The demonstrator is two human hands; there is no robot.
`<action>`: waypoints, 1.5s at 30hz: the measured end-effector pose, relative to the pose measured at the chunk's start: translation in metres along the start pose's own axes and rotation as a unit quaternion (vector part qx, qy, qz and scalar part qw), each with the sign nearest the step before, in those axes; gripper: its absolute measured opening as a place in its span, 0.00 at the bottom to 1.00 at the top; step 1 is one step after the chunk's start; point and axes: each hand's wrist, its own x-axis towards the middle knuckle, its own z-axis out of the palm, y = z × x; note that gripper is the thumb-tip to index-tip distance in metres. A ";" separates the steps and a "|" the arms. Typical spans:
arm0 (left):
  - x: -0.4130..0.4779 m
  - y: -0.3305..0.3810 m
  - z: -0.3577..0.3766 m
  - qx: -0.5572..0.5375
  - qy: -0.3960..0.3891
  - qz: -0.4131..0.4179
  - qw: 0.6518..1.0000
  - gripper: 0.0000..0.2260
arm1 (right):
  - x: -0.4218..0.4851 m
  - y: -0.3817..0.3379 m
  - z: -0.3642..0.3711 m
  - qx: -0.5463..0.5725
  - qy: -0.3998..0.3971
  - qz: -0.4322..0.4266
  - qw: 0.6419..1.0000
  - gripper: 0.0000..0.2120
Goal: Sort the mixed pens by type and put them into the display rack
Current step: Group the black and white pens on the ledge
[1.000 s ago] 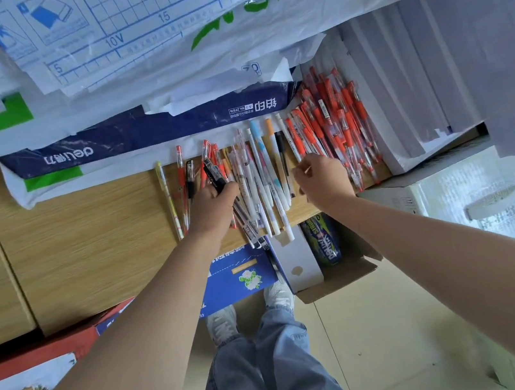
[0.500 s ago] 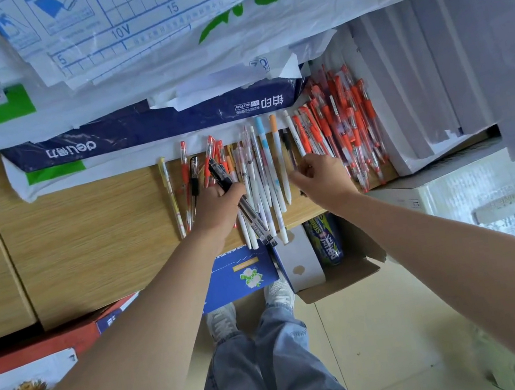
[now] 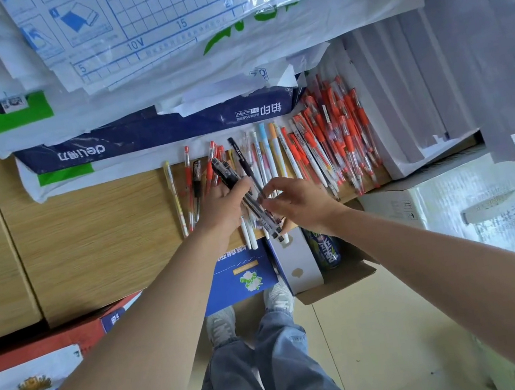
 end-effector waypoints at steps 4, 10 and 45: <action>-0.010 -0.004 -0.016 -0.018 -0.021 0.025 0.999 0.09 | 0.001 -0.011 0.015 -0.047 -0.025 -0.002 0.999 0.13; -0.020 -0.015 -0.039 -0.001 -0.001 0.042 0.999 0.08 | 0.004 -0.026 0.050 -0.014 -0.091 -0.007 0.996 0.12; 0.011 -0.028 -0.063 0.149 0.061 0.106 0.981 0.09 | 0.031 -0.023 0.050 -0.014 0.004 0.031 0.999 0.10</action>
